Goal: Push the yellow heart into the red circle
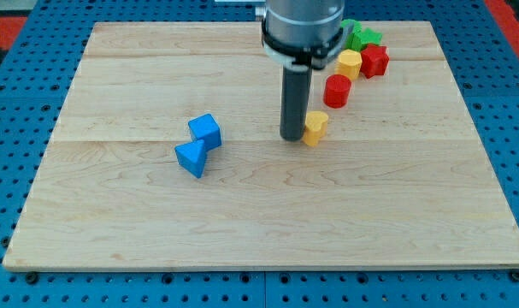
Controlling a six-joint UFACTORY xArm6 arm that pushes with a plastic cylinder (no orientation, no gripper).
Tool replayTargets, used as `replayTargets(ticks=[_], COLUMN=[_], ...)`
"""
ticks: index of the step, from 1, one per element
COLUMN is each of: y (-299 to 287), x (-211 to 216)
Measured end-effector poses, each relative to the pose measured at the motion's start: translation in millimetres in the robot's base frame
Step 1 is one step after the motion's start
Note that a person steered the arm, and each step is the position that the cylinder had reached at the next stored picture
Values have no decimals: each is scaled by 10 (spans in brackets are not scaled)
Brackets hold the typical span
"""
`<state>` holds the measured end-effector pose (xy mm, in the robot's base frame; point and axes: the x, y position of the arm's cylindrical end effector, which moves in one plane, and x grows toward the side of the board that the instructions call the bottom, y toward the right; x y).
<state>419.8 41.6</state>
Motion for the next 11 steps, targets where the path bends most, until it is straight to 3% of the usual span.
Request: replayTargets(ticks=[1,2,3,4,5,6,8,9,10,11], y=[-216,-251,134,88,86,298,917,866,884,780], x=[-60,282,201,-157,200,266,-198,-733,-405,337])
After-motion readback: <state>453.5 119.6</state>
